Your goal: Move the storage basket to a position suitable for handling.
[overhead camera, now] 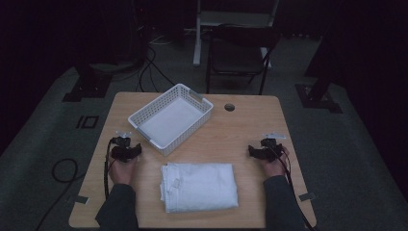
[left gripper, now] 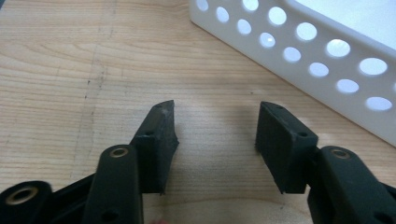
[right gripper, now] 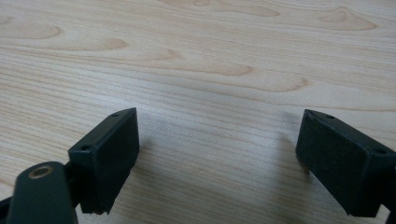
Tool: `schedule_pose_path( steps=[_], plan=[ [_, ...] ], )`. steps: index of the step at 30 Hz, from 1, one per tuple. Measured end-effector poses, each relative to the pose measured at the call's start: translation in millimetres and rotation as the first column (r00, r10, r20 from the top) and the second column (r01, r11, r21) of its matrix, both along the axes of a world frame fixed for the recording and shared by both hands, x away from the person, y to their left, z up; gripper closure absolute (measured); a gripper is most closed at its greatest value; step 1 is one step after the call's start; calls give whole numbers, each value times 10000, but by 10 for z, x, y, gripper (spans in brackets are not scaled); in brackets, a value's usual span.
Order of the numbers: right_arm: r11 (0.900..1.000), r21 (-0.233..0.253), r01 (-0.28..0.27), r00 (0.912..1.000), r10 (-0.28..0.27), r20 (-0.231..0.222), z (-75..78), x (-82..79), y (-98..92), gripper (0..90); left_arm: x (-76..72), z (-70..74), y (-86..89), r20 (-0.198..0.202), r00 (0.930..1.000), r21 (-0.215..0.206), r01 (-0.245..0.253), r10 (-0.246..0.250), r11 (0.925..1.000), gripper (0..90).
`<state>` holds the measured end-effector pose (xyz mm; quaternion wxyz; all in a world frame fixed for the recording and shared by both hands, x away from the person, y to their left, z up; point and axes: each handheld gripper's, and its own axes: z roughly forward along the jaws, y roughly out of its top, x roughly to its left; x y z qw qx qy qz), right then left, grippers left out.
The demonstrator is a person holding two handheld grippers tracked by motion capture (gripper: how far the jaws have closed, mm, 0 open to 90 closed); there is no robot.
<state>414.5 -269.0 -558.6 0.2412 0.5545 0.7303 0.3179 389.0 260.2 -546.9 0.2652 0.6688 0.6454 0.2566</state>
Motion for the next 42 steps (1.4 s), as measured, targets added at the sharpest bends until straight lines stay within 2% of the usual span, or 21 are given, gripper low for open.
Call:
schedule_pose_path(
  steps=[2,3,4,5,9,10,11,12,13,15,22,24,27,29,32,34,36,37,42],
  plan=[
    [10000,-2,3,10000,-3,5,0,-3,3,133,-11,15,10,-85,9999,-195,-85,83,9998,534],
    [10000,-6,-1,10000,1,9,0,-2,2,133,-16,20,18,-105,9999,-387,-4,0,9993,540],
    [10000,-6,-1,10000,1,9,0,-2,2,133,-16,20,18,-105,9999,-387,-4,0,9993,540],
    [10000,0,-13,10000,13,10,-1,-2,2,133,-26,41,17,-41,10000,-612,28,-30,9981,535],
    [10000,6,-33,10000,33,5,-1,-2,1,133,-105,177,-5,642,9979,-688,33,11,9976,510],
    [10000,10,-33,10000,33,1,0,-2,2,132,-105,177,-5,642,9979,-688,33,11,9976,502],
    [10000,9,-33,10000,33,3,-1,-2,1,132,-154,250,-14,993,9951,-737,61,13,9973,493],
    [10000,6,-32,10000,32,4,0,-2,1,132,-154,250,-14,993,9951,-737,61,13,9973,481],
    [10000,9,-33,10000,33,2,-1,-2,1,132,-200,315,-19,1249,9922,-812,116,-13,9966,472],
    [10000,11,-31,10000,31,2,-1,-2,2,133,-235,376,-32,1408,9900,-897,255,-126,9956,441],
    [10000,7,-32,10000,32,4,-1,-2,1,132,-292,540,-131,1699,9840,-1115,738,-542,9910,355],
    [10000,4,-38,10000,38,4,-1,-1,1,131,-328,620,-194,1854,9799,-1405,1005,-736,9850,347],
    [10000,5,-41,10000,41,3,-1,-1,1,131,-351,673,-257,2018,9759,-1537,1160,-837,9813,328],
    [10000,6,-40,10000,40,3,-1,-1,1,131,-359,689,-288,2071,9744,-1555,1206,-870,9804,320],
    [10000,8,-40,10000,40,3,-1,-1,1,131,-372,690,-399,2253,9727,-1388,879,-549,9864,237],
    [10000,10,-34,10000,34,-1,-1,0,1,131,-369,677,-432,2267,9728,-1354,799,-476,9876,190],
    [10000,8,-29,10000,29,-5,-1,2,1,131,-333,619,-524,2031,9777,-1193,785,-530,9897,158],
    [10000,8,-29,10000,29,-5,-1,2,1,131,-333,619,-524,2031,9777,-1193,785,-530,9897,148],
    [10000,10,-23,10000,23,-6,0,4,1,131,-259,502,-631,1542,9846,-1366,1034,-820,9852,148]
  ],
)
